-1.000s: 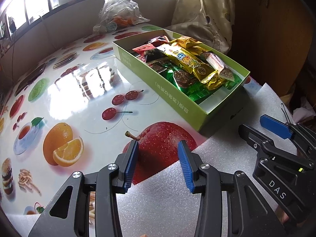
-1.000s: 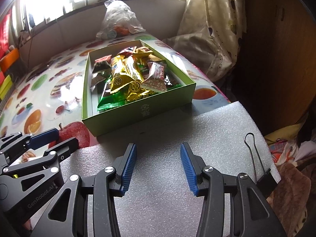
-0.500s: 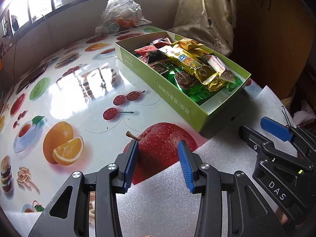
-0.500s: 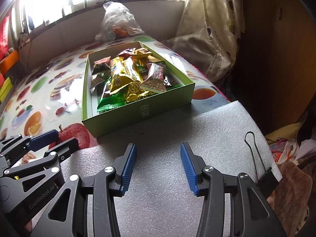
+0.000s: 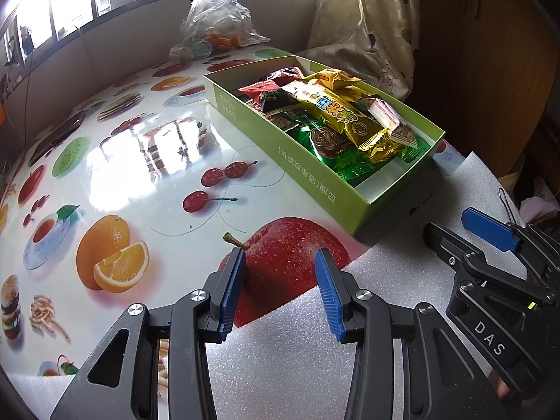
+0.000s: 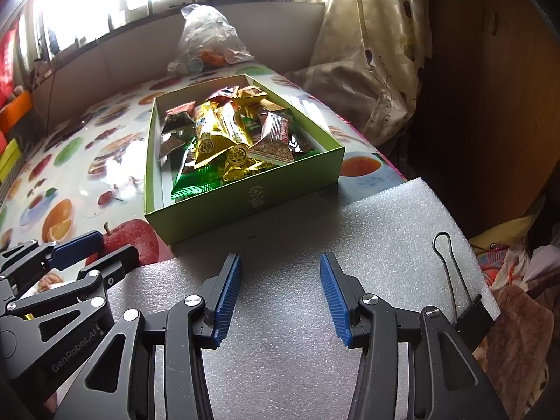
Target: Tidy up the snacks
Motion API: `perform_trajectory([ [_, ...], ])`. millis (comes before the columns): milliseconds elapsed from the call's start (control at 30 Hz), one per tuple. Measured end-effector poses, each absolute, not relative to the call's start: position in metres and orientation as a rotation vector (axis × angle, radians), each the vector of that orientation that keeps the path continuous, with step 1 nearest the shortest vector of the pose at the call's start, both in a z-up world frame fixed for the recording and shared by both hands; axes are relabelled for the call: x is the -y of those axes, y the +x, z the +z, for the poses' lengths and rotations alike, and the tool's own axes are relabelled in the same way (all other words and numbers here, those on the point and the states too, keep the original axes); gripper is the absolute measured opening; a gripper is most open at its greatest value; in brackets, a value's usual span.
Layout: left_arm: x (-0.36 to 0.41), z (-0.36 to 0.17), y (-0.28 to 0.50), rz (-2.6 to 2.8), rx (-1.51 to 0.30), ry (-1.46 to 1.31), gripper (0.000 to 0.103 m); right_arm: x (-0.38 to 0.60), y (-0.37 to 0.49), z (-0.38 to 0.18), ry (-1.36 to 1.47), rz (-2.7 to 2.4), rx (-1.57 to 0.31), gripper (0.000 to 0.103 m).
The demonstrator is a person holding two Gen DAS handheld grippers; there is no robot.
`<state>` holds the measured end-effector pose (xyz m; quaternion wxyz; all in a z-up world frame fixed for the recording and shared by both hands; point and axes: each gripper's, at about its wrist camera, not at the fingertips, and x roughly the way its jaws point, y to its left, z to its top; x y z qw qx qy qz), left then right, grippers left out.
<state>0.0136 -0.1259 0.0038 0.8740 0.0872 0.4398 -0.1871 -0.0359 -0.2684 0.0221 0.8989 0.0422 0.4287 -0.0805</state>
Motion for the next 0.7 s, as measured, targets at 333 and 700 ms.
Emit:
perform_trajectory([
  [333, 0.1258, 0.0037, 0.0136, -0.391, -0.918, 0.182, 0.043, 0.2688, -0.0359, 0.0222, 0.088, -0.168, -0.886, 0.046],
  [700, 0.1259, 0.0038, 0.014, -0.391, -0.918, 0.182, 0.043, 0.2693, -0.0355, 0.0223, 0.088, -0.168, -0.885, 0.047],
])
